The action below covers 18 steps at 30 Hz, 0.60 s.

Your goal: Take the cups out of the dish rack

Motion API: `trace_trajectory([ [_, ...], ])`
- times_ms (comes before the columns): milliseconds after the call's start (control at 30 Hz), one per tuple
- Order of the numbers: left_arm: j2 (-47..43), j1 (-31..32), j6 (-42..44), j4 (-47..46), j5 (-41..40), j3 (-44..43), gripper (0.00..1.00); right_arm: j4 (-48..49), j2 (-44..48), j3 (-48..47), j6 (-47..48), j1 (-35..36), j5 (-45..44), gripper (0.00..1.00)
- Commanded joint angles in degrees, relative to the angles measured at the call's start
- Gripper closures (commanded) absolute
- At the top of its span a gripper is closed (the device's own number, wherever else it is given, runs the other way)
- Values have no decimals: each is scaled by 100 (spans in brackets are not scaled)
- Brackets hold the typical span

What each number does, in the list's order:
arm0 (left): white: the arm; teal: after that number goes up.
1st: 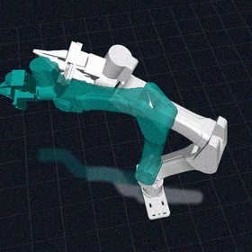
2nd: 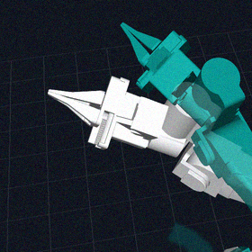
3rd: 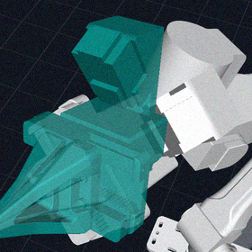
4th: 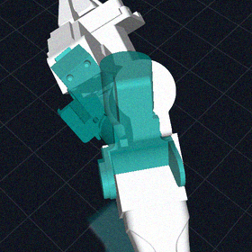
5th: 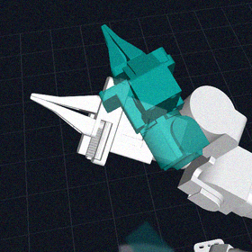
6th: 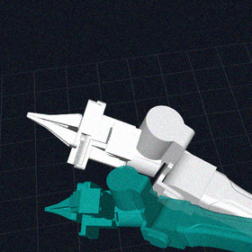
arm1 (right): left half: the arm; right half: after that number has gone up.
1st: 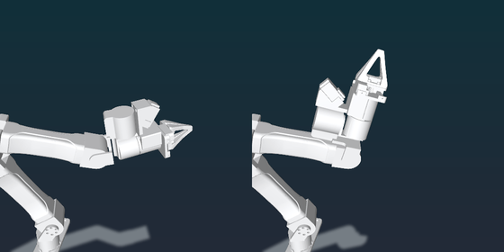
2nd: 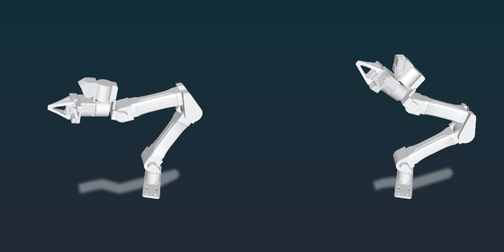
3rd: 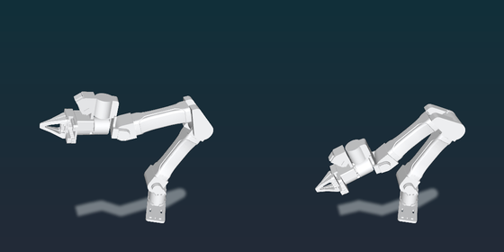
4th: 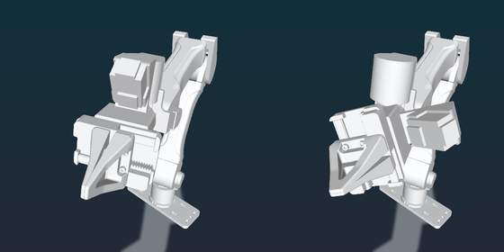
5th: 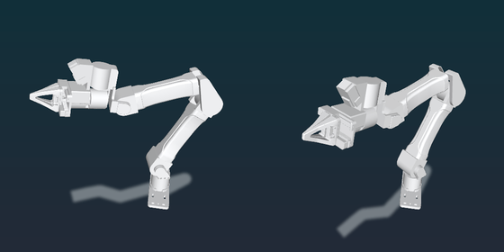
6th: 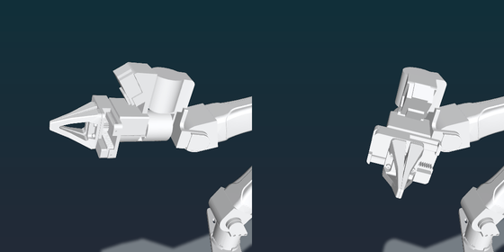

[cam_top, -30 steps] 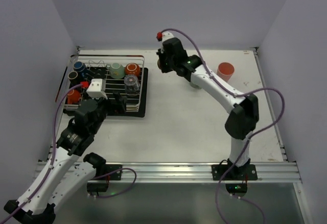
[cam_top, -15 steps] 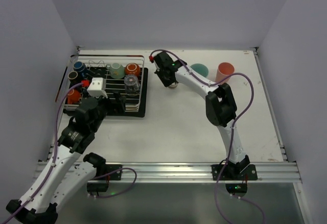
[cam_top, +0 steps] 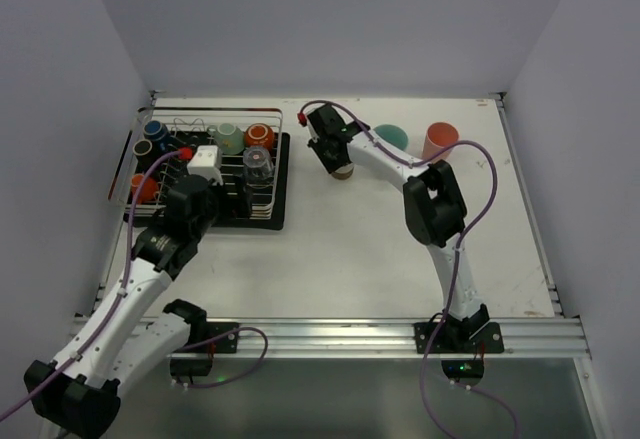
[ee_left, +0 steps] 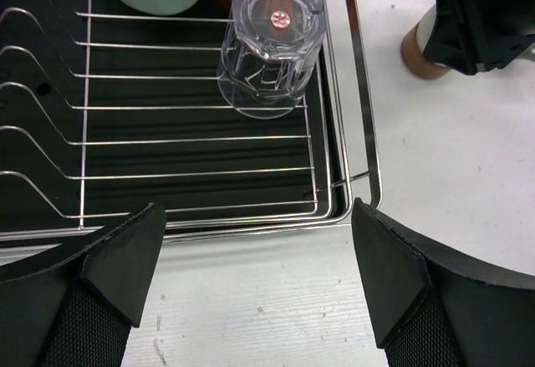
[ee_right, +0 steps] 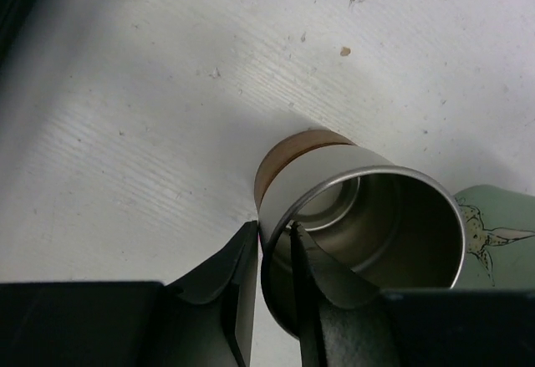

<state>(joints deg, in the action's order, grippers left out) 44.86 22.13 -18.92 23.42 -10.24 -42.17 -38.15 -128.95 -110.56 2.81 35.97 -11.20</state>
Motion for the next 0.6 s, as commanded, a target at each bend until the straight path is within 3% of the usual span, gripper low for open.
trace_trajectory([
  [0,259,-42,-59,-57,198,-493,1,115,572,140,221,-37,74,73],
  [67,461,-33,-156,-83,198,-625,1,194,870,193,159,-28,179,66],
  [200,1198,-42,-384,-294,137,-976,2,439,1581,316,-200,-28,547,32],
  [333,1849,-33,-586,-697,-136,-1179,4,982,2626,1252,-789,-37,1040,15],
  [567,3097,-42,-420,-1094,-777,-1810,4,2820,4877,3935,-1923,-2,2077,13],
])
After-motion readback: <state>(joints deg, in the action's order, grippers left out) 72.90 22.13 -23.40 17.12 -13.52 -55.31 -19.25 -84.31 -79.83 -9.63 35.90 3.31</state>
